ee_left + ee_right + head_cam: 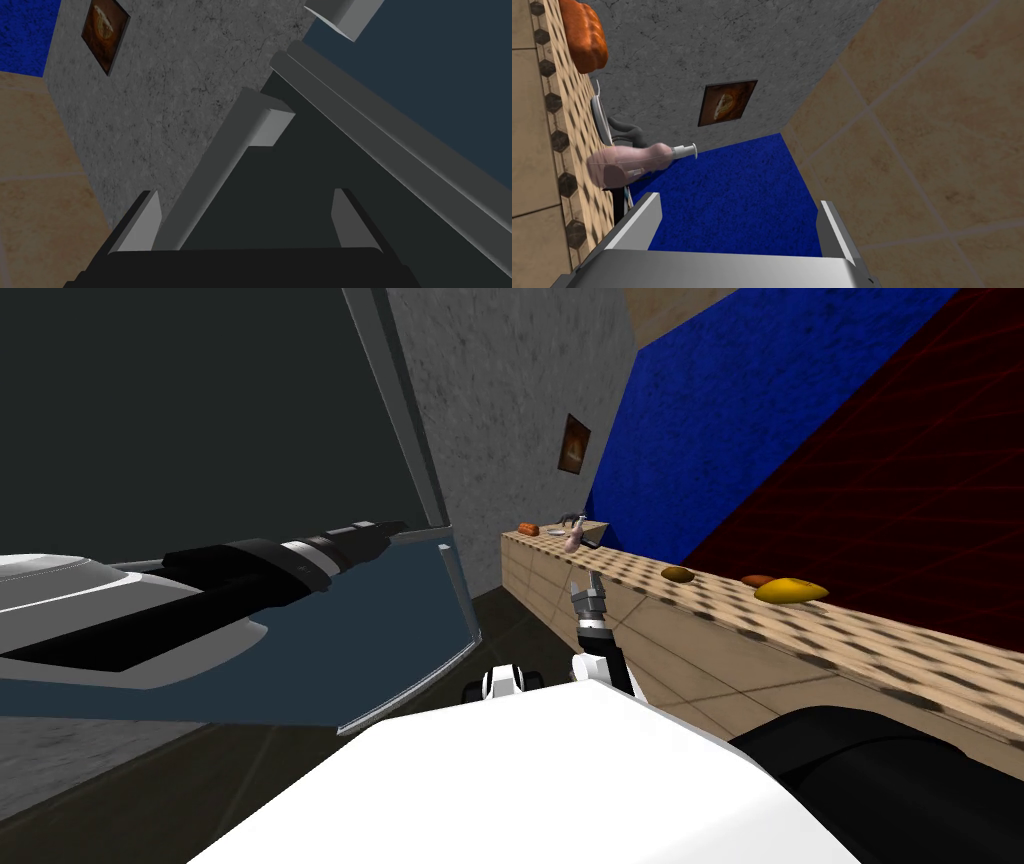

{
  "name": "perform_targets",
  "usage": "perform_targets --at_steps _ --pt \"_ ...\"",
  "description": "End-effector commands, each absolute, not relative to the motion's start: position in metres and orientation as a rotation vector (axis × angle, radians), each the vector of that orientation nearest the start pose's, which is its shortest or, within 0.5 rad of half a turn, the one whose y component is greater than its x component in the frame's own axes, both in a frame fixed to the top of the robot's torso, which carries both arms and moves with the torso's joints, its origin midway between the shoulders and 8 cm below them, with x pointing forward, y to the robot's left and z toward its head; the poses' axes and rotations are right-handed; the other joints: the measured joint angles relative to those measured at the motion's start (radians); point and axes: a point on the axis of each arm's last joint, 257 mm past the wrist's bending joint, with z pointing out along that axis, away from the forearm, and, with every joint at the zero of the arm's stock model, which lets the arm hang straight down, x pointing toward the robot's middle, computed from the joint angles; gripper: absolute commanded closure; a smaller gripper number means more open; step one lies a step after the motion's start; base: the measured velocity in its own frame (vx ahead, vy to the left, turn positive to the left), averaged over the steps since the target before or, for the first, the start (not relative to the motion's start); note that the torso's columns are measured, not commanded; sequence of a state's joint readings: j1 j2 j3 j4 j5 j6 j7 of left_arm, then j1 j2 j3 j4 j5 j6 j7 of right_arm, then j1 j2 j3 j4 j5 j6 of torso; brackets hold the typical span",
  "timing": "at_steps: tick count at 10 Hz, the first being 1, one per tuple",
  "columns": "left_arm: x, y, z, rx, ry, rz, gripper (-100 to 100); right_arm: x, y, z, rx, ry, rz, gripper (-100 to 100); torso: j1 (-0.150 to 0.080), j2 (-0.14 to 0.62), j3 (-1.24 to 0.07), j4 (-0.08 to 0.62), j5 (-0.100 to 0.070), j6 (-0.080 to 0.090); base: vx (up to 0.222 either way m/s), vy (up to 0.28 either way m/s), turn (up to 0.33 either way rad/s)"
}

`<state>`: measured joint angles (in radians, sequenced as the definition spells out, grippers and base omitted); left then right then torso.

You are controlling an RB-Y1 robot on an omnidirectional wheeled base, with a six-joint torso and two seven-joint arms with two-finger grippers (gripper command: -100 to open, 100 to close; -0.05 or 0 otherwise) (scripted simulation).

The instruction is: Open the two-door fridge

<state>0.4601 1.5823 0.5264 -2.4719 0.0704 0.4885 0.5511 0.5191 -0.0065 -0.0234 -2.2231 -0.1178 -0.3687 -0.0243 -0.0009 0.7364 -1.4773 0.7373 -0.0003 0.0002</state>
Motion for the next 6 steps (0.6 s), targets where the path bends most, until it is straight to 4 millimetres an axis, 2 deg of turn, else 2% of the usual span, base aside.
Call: perform_targets --at_steps 1,3,6 --pt "0.445 0.275 0.115 -0.214 1.561 -0.644 -100 0.368 -0.308 -0.035 0.903 0.671 1.317 0 -0.001 0.003 0.002 0.001 0.0 0.0 0.226 0.032 -0.092" --pt "0.446 0.274 0.115 -0.214 1.567 -0.646 -100 0.368 -0.308 -0.035 0.903 0.671 1.317 0 0.001 0.002 0.002 0.001 0.0 0.0 0.21 0.026 -0.066" --pt "0.441 0.254 0.113 -0.177 1.597 -0.66 -100 0.368 -0.308 -0.035 0.903 0.671 1.317 0 0.001 0.002 0.001 0.001 0.001 0.0 0.194 0.051 -0.069"
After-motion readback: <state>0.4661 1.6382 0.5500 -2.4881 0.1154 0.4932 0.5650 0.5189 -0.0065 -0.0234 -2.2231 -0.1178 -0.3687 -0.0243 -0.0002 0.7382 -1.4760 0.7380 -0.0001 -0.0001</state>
